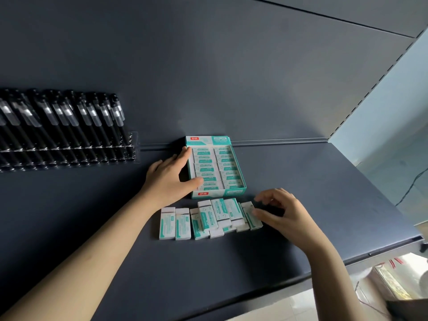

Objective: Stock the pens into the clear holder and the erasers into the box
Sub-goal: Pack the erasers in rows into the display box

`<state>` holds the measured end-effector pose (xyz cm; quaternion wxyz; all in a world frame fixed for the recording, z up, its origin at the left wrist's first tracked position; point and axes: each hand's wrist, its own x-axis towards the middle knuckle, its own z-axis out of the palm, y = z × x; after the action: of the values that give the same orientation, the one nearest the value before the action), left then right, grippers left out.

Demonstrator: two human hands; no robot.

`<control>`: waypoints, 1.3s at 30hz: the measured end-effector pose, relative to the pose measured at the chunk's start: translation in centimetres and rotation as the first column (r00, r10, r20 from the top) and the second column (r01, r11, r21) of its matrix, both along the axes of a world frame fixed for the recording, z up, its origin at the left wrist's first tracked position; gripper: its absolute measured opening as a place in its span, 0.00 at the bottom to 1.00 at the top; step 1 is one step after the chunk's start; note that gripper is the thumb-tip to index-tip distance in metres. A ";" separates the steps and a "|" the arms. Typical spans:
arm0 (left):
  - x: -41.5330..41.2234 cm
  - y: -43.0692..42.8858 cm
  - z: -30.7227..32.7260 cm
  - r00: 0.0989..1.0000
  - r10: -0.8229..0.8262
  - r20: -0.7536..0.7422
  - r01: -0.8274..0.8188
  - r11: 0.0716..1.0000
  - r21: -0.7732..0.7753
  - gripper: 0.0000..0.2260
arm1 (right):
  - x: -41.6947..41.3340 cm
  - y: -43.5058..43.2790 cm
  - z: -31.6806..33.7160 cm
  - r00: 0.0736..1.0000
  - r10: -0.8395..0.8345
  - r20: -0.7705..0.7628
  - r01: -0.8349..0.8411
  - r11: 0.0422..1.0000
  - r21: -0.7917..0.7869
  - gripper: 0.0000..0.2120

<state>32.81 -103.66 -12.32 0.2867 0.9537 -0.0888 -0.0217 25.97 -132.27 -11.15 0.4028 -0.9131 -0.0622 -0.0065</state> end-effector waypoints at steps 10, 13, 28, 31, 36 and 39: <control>-0.2 -0.2 0.3 1.000 0.022 -0.016 -0.022 1.000 -0.019 0.41 | -0.9 -1.2 0.5 0.999 0.038 -0.020 -0.041 0.983 -0.181 0.13; -0.2 -0.2 0.4 1.000 0.021 -0.018 -0.021 1.000 -0.016 0.41 | -1.0 -1.4 0.3 1.000 0.027 -0.004 -0.027 0.969 -0.247 0.16; -0.8 -0.4 1.3 0.999 0.036 -0.021 -0.037 0.998 -0.050 0.34 | 3.0 3.0 4.1 0.970 -0.077 -0.230 0.207 0.758 0.618 0.09; -0.8 -0.3 1.4 0.999 0.043 -0.015 -0.044 0.995 -0.088 0.32 | 5.0 4.8 4.2 0.977 -0.042 -0.210 0.151 0.830 0.537 0.10; -0.8 -0.3 1.3 0.992 0.108 0.065 -0.090 0.968 -0.235 0.26 | 8.4 7.8 4.2 0.985 -0.069 -0.156 0.127 0.908 0.400 0.06; -0.5 -0.3 1.0 0.992 0.110 0.070 -0.090 0.965 -0.245 0.27 | 10.7 9.1 3.3 0.985 -0.082 -0.154 0.117 0.965 0.233 0.08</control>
<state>32.31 -103.95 -11.33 0.3972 0.9151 -0.0545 0.0431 36.68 -123.19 -7.84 0.5134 -0.8575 0.0141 0.0314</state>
